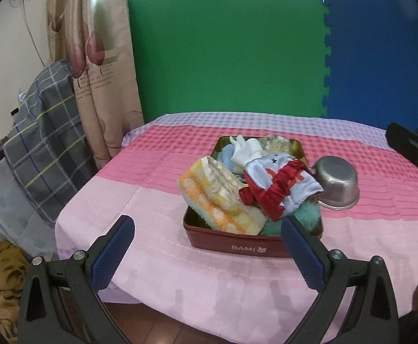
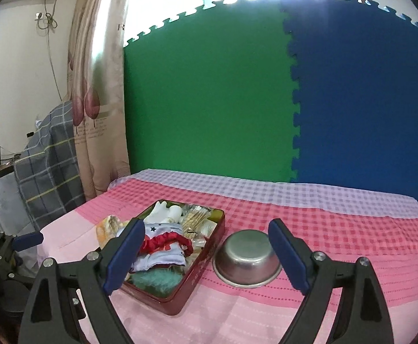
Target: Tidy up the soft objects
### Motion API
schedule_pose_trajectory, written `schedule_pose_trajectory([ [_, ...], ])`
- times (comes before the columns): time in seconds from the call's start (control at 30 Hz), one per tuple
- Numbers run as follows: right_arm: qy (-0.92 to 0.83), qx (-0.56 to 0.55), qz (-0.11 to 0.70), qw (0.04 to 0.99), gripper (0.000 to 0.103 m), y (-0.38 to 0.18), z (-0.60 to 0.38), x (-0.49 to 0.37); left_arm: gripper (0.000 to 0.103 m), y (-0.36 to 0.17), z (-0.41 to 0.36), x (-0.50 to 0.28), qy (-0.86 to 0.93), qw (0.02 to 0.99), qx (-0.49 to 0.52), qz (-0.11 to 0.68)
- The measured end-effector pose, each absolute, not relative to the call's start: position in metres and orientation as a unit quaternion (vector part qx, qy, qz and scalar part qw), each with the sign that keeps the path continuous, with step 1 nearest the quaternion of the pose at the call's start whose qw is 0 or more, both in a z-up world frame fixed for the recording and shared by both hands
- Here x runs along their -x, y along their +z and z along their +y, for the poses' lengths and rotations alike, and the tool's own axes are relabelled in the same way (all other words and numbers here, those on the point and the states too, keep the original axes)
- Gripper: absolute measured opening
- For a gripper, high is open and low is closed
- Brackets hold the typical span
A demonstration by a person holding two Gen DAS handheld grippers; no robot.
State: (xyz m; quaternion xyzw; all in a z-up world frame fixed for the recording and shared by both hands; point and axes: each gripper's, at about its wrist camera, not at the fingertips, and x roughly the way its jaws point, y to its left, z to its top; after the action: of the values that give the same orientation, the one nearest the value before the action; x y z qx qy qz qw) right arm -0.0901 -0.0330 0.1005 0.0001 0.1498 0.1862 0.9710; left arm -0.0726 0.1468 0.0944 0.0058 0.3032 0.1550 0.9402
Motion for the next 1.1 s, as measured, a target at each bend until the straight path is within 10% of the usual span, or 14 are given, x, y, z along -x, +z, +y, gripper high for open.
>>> schedule_pose_trajectory([
  [1.1, 0.203, 0.003, 0.17, 0.964, 0.09, 0.0943, -0.0309, 0.0907, 0.102, 0.0939, 0.147, 0.0733, 0.121, 0.938, 0.019, 0.323],
])
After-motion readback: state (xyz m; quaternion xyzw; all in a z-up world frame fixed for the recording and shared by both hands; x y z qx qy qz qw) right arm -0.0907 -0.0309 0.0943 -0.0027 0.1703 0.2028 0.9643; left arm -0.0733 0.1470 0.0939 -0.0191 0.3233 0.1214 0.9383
